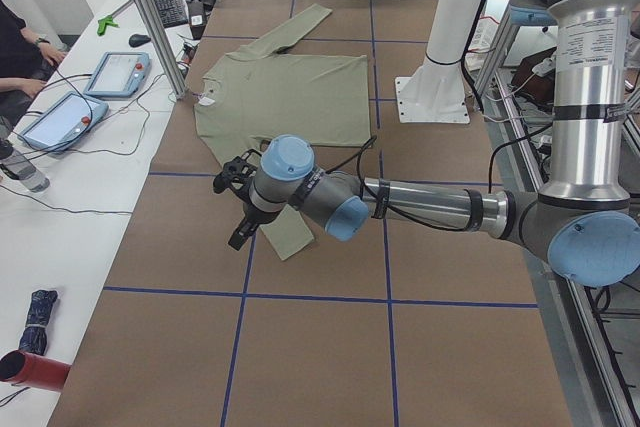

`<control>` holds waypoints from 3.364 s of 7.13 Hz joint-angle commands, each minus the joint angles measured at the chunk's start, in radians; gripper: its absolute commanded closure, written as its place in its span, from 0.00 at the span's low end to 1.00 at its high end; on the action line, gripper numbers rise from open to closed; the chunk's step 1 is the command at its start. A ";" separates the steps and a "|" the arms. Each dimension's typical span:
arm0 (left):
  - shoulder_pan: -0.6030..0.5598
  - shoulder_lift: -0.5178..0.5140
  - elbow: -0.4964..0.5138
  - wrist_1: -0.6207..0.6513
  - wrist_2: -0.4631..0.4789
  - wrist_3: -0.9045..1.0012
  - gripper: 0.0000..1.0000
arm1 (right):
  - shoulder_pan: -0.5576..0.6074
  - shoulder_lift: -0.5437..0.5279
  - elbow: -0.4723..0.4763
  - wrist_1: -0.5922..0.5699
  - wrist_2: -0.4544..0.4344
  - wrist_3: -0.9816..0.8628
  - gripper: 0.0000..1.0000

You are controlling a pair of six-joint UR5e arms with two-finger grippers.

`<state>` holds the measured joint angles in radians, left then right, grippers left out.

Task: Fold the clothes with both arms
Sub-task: 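Move the right gripper toward the cuff of the sleeve nearest it, then grasp the sleeve cuff nearest the right gripper, then carry the sleeve across the shirt body toward the collar with the right gripper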

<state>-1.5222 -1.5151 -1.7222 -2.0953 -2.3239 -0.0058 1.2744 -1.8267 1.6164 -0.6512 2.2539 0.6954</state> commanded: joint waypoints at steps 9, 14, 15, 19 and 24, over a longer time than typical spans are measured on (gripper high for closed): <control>0.001 0.015 0.003 -0.015 0.000 0.001 0.00 | -0.271 0.129 -0.207 0.159 -0.252 0.205 0.25; 0.001 0.015 0.003 -0.015 0.000 0.001 0.00 | -0.268 0.125 -0.158 0.153 -0.249 0.205 1.00; 0.001 0.015 0.003 -0.015 0.000 0.001 0.00 | -0.267 0.121 -0.124 0.137 -0.243 0.205 1.00; 0.001 0.015 0.003 -0.015 0.000 0.001 0.00 | -0.256 0.249 0.438 -0.746 -0.295 0.216 1.00; 0.002 0.013 0.016 -0.015 -0.002 0.000 0.00 | -0.472 1.228 0.079 -1.414 -0.494 0.590 1.00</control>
<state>-1.5207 -1.5018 -1.7103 -2.1108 -2.3254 -0.0049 0.8357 -0.8324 1.8877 -2.0271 1.8037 1.2194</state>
